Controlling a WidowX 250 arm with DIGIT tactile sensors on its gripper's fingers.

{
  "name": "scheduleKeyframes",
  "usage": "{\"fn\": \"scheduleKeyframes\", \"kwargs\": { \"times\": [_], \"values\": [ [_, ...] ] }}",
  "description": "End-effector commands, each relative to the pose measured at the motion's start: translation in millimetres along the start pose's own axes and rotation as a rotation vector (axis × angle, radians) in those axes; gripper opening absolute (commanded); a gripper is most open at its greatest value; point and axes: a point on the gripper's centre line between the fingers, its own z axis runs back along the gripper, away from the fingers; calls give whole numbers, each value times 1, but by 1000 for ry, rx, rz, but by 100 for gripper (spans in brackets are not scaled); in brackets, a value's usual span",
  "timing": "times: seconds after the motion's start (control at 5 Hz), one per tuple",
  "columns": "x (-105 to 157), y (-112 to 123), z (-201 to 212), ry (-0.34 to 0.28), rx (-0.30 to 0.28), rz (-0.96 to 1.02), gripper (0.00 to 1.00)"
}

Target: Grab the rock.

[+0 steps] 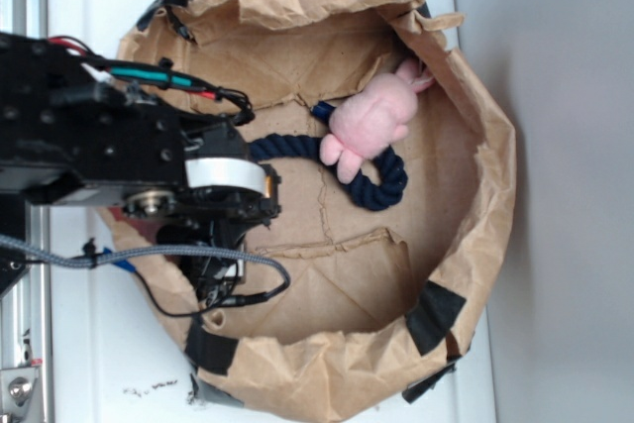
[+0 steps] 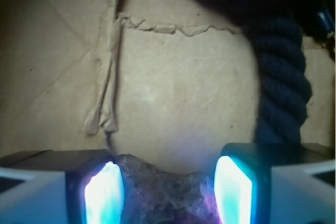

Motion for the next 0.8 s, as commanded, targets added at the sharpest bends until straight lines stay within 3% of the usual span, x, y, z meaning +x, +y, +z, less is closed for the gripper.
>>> {"fn": "scheduleKeyframes", "kwargs": {
  "times": [0.0,0.4,0.6],
  "values": [
    [31,-6,79,11,-53,182,0],
    [51,-10,146,28,-54,249,0],
    [54,-14,157,-58,3,278,0]
  ]
}}
